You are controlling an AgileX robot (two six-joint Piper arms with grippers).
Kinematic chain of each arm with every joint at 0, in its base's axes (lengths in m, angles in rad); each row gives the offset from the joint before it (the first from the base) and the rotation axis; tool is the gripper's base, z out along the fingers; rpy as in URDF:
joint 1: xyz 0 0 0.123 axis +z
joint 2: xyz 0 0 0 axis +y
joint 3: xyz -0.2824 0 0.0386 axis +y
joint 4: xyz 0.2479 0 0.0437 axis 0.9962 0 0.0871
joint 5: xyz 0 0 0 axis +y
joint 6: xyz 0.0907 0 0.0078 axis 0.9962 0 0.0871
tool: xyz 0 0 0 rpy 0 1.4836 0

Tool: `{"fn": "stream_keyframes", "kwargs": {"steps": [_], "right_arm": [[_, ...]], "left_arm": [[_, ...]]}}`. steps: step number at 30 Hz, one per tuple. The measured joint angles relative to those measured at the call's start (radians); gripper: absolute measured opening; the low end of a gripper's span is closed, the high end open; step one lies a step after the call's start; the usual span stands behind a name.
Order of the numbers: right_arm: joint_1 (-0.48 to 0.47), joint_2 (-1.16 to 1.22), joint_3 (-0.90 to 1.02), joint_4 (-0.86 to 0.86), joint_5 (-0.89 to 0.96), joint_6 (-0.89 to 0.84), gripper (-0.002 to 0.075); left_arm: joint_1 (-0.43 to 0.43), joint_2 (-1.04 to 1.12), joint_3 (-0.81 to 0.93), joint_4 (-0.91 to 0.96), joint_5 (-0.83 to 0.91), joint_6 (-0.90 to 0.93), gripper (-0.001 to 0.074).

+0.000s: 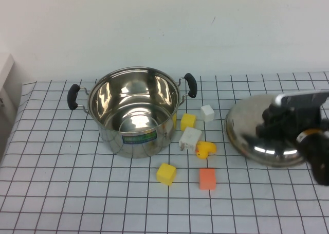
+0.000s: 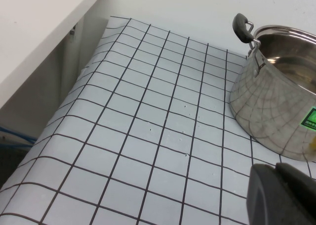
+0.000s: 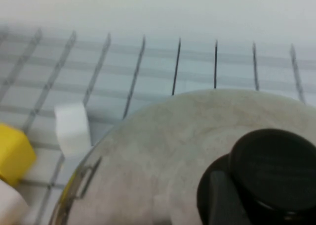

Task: Cover the pot
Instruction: Pick up the pot lid, then place the pot lid on the pot

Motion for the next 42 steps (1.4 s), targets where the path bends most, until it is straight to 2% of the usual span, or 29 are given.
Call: {"fn": "stream_keyframes", "kwargs": {"steps": [8,15,21,29,35,42], "right_arm": [[0.0,-0.429,0.035,0.021,0.355,-0.051,0.0345],[0.073,-0.561,-0.073,0.005,0.559,-0.045,0.0345],[0.199,-0.418,-0.304,-0.011,0.666,-0.045,0.0345],[0.31,-0.061,-0.777,-0.043,0.878,-0.048,0.0345],[0.352,0.198,-1.082,-0.056,1.009,-0.052,0.0345],[0.357,0.346,-1.24,-0.058,1.02,-0.056,0.0345]], "left_arm": [[0.0,0.0,0.0,0.0,0.0,0.0,-0.0003],[0.0,0.0,0.0,0.0,0.0,0.0,-0.0003],[0.0,0.0,0.0,0.0,0.0,0.0,-0.0003],[0.0,0.0,0.0,0.0,0.0,0.0,-0.0003],[0.0,0.0,0.0,0.0,0.0,0.0,-0.0003],[0.0,0.0,0.0,0.0,0.0,0.0,-0.0003]]}}
